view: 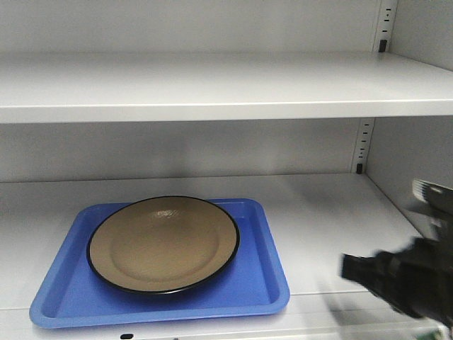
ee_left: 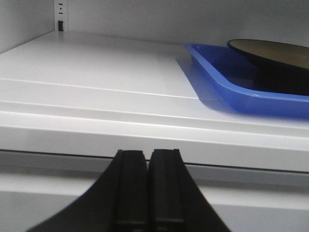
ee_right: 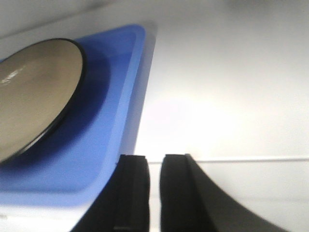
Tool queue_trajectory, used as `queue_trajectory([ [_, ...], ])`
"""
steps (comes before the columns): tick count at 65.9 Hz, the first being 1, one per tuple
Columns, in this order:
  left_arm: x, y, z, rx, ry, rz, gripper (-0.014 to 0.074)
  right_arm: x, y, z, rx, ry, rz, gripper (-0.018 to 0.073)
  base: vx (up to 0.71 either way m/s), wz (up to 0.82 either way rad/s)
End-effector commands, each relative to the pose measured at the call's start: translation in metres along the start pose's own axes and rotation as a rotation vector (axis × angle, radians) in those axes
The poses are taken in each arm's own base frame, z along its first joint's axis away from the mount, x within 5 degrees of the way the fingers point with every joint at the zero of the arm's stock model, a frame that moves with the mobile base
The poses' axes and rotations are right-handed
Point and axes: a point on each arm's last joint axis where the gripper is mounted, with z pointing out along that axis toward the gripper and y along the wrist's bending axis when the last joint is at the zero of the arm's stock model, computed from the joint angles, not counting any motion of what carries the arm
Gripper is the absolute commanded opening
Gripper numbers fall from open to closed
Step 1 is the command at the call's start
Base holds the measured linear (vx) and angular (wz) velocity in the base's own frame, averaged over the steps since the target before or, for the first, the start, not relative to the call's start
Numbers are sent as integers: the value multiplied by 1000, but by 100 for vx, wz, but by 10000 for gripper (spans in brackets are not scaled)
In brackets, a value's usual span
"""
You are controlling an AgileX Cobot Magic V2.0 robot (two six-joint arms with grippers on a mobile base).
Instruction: Place disk in tray to left cabinet
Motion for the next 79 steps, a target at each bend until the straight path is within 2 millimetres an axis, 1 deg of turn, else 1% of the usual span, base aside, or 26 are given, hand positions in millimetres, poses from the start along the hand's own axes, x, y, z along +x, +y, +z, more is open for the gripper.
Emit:
queue_trajectory([
  [1,-2,0,0,3,-77,-14,-6,3,-3,-31,16,-170,-95,78,0,0],
  [4,-2,0,0,3,-77,-14,-6,14,-7,-45,24,-217,-133,35,0,0],
  [5,-2,0,0,3,-77,-14,-6,21,-10,-47,33,-215,-146,20,0,0],
  [7,-2,0,0,3,-77,-14,-6,29,-14,-54,49,-230,-174,-15,0,0],
  [11,-2,0,0,3,-77,-14,-6,47,-25,-67,87,-254,-166,-13,0,0],
  [15,-2,0,0,3,-77,-14,-6,61,-33,-75,119,-272,-140,-11,0,0],
  [17,-2,0,0,3,-77,-14,-6,72,-39,-81,148,-291,-134,-11,0,0],
  [24,-2,0,0,3,-77,-14,-6,98,-49,-95,218,-338,-200,-10,0,0],
  [29,-2,0,0,3,-77,-14,-6,115,-52,-100,230,-356,-252,-8,0,0],
  [34,-2,0,0,3,-77,-14,-6,129,-56,-100,240,-356,-301,-8,0,0],
  [41,-2,0,0,3,-77,-14,-6,154,-62,-97,246,-350,-325,-8,0,0],
  [46,-2,0,0,3,-77,-14,-6,175,-68,-92,242,-375,-328,-8,0,0],
  [49,-2,0,0,3,-77,-14,-6,181,-69,-93,239,-400,-330,-8,0,0],
  [52,-2,0,0,3,-77,-14,-6,183,-69,-96,244,-383,-326,-8,0,0],
  [55,-2,0,0,3,-77,-14,-6,184,-69,-99,241,-424,-333,-8,0,0],
  [79,-2,0,0,2,-76,-14,-6,182,-68,-98,236,-429,-322,-8,0,0],
])
